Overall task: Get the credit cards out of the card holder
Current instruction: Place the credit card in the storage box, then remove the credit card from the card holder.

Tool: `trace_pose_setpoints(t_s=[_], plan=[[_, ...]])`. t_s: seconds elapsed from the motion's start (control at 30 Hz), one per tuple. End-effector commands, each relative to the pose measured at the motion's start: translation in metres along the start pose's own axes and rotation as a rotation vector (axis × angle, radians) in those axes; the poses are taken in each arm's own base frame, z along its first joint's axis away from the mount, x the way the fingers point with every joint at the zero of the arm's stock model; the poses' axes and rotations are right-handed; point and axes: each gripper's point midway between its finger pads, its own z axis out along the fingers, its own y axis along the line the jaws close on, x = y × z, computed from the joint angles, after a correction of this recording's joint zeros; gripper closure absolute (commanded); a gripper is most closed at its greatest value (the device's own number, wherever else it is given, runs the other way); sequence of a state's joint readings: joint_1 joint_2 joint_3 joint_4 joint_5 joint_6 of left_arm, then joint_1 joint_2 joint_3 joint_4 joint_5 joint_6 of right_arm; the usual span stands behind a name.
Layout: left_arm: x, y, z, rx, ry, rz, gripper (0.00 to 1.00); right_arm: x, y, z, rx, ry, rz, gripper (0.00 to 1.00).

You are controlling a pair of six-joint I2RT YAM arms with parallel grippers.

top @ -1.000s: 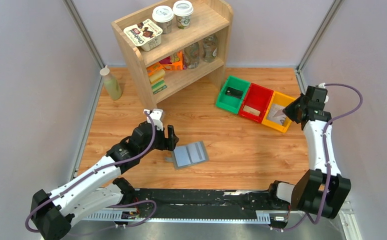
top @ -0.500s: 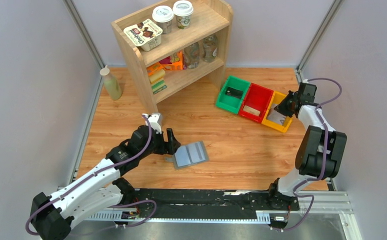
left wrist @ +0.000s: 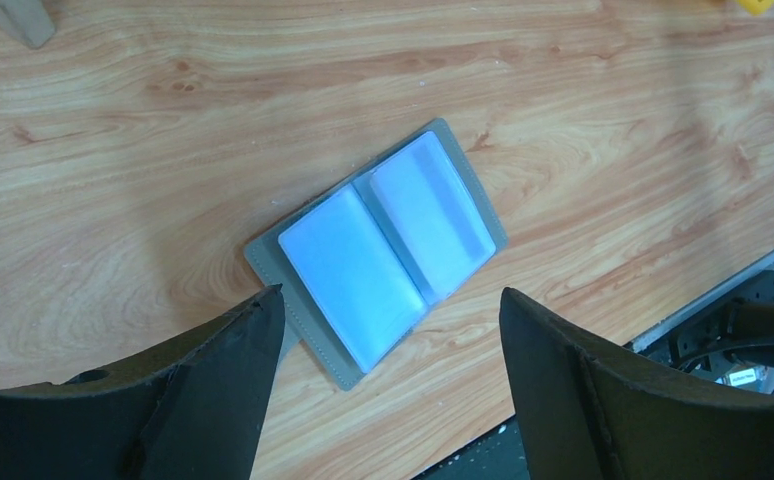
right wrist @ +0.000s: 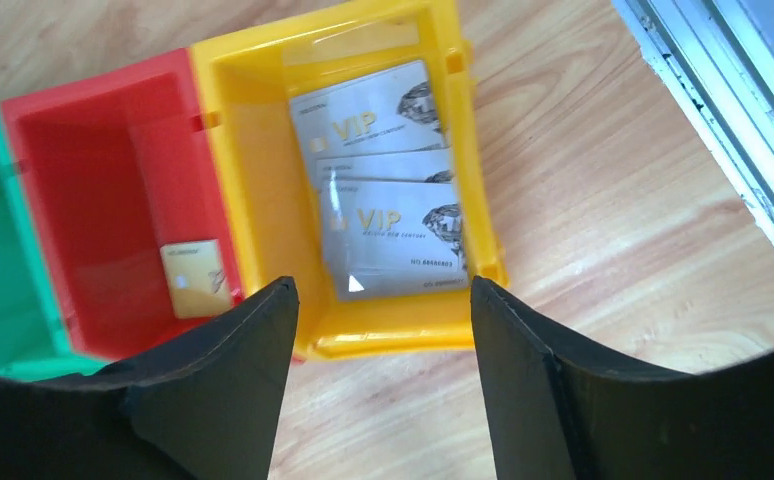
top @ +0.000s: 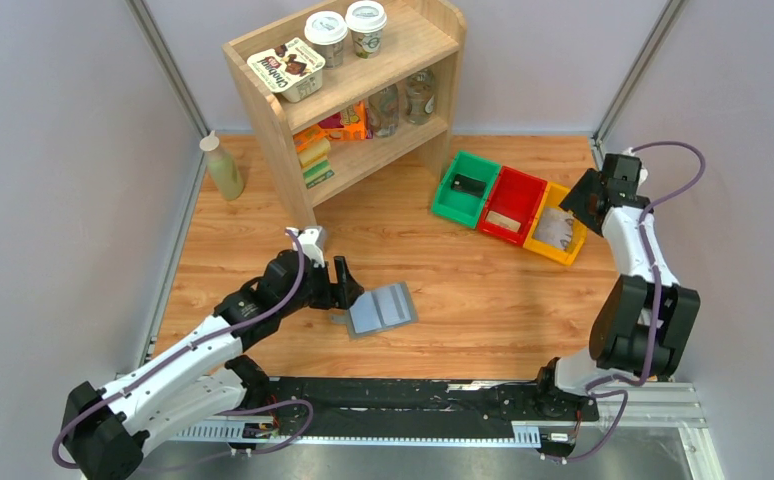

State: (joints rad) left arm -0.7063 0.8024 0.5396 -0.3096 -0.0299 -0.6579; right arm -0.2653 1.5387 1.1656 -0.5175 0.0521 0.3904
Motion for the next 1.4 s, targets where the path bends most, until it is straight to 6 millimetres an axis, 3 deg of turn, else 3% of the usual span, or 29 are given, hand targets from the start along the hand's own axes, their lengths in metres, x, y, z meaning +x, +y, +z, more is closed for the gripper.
trace_pose_setpoints(t_s=[0.0,0.13,0.33,0.57,0.67,0.7,0.87,0.9,0.93,1.03,1.13,1.27,1.37], plan=[[-0.007,-0.007,0.005,0.016,-0.01,-0.033,0.16,-0.015,0.035,-0.054,-0.077,-0.095,-0.044,0.33],[-0.002,-0.006,0.012,0.007,0.021,-0.044,0.17,0.03,0.09,-0.087,-0.264,-0.062,-0.12,0.33],[0.012,0.007,0.021,-0.076,0.088,-0.069,0.17,0.136,0.168,-0.139,-0.555,0.075,-0.257,0.33],[0.034,0.028,0.029,-0.179,0.176,-0.076,0.18,0.245,0.209,-0.177,-0.734,0.243,-0.348,0.4],[0.041,0.035,0.031,-0.212,0.197,-0.082,0.19,0.282,0.217,-0.177,-0.744,0.307,-0.4,0.41],[0.044,0.038,0.032,-0.224,0.21,-0.082,0.23,0.293,0.218,-0.175,-0.734,0.327,-0.416,0.41],[0.056,0.043,0.036,-0.242,0.243,-0.098,0.3,0.332,0.227,-0.172,-0.736,0.381,-0.485,0.41],[0.059,0.044,0.036,-0.242,0.251,-0.099,0.37,0.339,0.226,-0.169,-0.72,0.387,-0.503,0.41],[0.06,0.044,0.037,-0.241,0.255,-0.099,0.38,0.344,0.225,-0.166,-0.706,0.402,-0.515,0.41],[0.063,0.045,0.039,-0.245,0.266,-0.102,0.47,0.357,0.225,-0.16,-0.687,0.423,-0.537,0.41],[0.067,0.046,0.04,-0.245,0.275,-0.109,0.49,0.369,0.222,-0.157,-0.671,0.443,-0.565,0.41],[0.073,0.048,0.042,-0.245,0.287,-0.118,0.59,0.375,0.219,-0.148,-0.632,0.435,-0.583,0.41],[0.076,0.048,0.043,-0.244,0.298,-0.126,0.61,0.379,0.219,-0.148,-0.632,0.443,-0.595,0.41]])
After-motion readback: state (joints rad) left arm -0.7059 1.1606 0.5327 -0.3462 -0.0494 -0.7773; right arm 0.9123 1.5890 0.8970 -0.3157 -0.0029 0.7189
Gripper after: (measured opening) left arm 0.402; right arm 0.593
